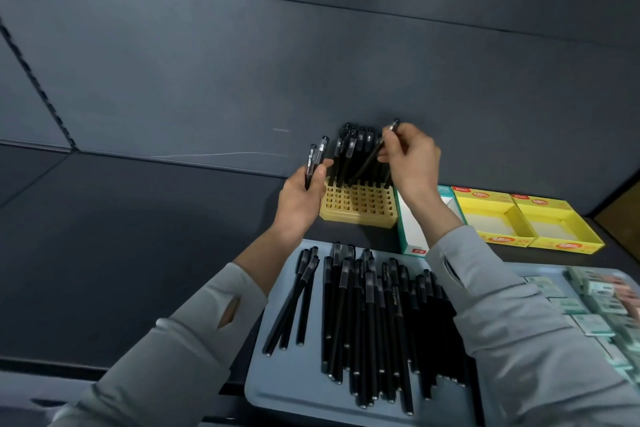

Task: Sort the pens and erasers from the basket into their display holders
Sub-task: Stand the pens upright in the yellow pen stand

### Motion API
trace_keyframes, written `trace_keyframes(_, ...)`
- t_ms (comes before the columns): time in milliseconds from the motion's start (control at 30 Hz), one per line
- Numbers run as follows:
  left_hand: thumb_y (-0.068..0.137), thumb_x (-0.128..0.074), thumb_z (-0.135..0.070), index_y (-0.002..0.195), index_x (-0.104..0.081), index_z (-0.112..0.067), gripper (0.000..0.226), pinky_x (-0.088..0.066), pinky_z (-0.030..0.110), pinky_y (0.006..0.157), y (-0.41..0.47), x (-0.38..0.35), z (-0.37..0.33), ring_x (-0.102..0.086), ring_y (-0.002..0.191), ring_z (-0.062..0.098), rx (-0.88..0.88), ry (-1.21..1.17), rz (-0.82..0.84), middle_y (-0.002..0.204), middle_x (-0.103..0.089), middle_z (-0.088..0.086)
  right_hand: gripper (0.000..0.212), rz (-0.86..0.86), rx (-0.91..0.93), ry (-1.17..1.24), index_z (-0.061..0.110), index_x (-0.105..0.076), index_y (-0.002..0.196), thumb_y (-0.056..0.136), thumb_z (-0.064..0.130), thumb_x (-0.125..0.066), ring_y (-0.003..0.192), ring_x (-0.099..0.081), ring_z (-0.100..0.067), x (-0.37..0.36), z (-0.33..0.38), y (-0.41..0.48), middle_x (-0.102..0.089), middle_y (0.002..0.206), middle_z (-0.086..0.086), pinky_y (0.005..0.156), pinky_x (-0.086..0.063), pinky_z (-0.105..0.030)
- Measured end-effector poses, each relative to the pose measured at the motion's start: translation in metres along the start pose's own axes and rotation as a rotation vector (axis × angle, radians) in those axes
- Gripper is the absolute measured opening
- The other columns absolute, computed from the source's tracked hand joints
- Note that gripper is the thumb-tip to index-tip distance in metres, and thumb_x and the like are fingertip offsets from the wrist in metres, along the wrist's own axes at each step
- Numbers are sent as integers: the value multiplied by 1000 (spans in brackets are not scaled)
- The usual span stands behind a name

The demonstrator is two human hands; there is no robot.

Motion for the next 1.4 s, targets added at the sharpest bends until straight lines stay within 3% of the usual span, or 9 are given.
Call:
trace_keyframes(67,100,-40,-47,128,-53,-28,36,-53,42,83,0,0,2,-63,86,16,25,42,-8,92,-60,-4,21,-7,38,-58,17,-58,80,98,27,-54,67,-71,-14,1,-2,0,-64,65,6,78,-57,-43)
trace_keyframes(133,101,-40,-39,137,-37,-22,40,-44,54,99,0,0,4,-55,111,38,101,-4,1,110,-60,7,20,16,66,-80,12,-61,85,99,25,-54,69,-71,-11,-3,-1,-3,-68,73,0,78,-57,-41)
trace_keyframes(200,102,-38,-23,136,-29,-21,34,-50,49,83,0,1,5,-59,88,37,126,-85,19,102,-54,10,20,41,95,-101,10,-62,87,99,25,-55,70,-71,-9,-9,-3,-6,-70,76,-2,76,-58,-40)
trace_keyframes(267,104,-33,-14,118,-34,-22,16,-43,26,55,-2,3,3,-46,55,11,87,-107,35,92,-51,4,20,57,113,-110,12,-62,86,99,26,-56,71,-71,-7,-13,-4,-7,-70,76,-1,76,-58,-39)
trace_keyframes(333,105,-32,-12,109,-39,-18,10,-39,19,51,-1,5,3,-41,49,1,48,-97,34,90,-53,2,19,59,126,-119,12,-63,87,98,25,-57,72,-71,-7,-17,-5,-6,-70,77,-1,77,-58,-39)
trace_keyframes(733,99,-50,-7,114,-63,-10,20,-53,17,83,-1,3,5,-69,93,6,-5,-228,30,101,-72,3,24,47,212,-281,9,-57,83,100,26,-53,69,-69,-26,-27,4,0,-67,71,-7,70,-55,-41)
trace_keyframes(967,100,-49,-7,107,-61,-11,14,-54,25,88,-4,0,4,-70,98,16,2,-306,21,103,-73,5,25,84,203,-227,6,-56,81,100,22,-54,73,-71,-20,-25,5,-5,-67,74,-8,66,-55,-28)
trace_keyframes(1267,102,-45,-6,112,-57,-4,16,-56,26,85,-7,6,3,-70,95,17,14,-345,14,103,-72,10,25,57,173,-339,12,-48,78,100,22,-50,72,-66,-38,-27,9,-5,-67,73,-16,71,-53,-43)
trace_keyframes(1400,102,-45,-6,113,-58,-2,18,-56,25,84,-8,9,2,-71,94,16,18,-342,7,103,-72,10,25,115,133,-316,7,-55,79,100,21,-52,73,-69,-30,-32,3,-11,-68,74,-11,74,-55,-43)
Point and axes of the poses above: each hand's wrist, its own y-axis towards the middle knuckle, its own x-axis out of the back of the hand, z = x × y, the point moved 3 cm from there along y, towards the middle knuckle
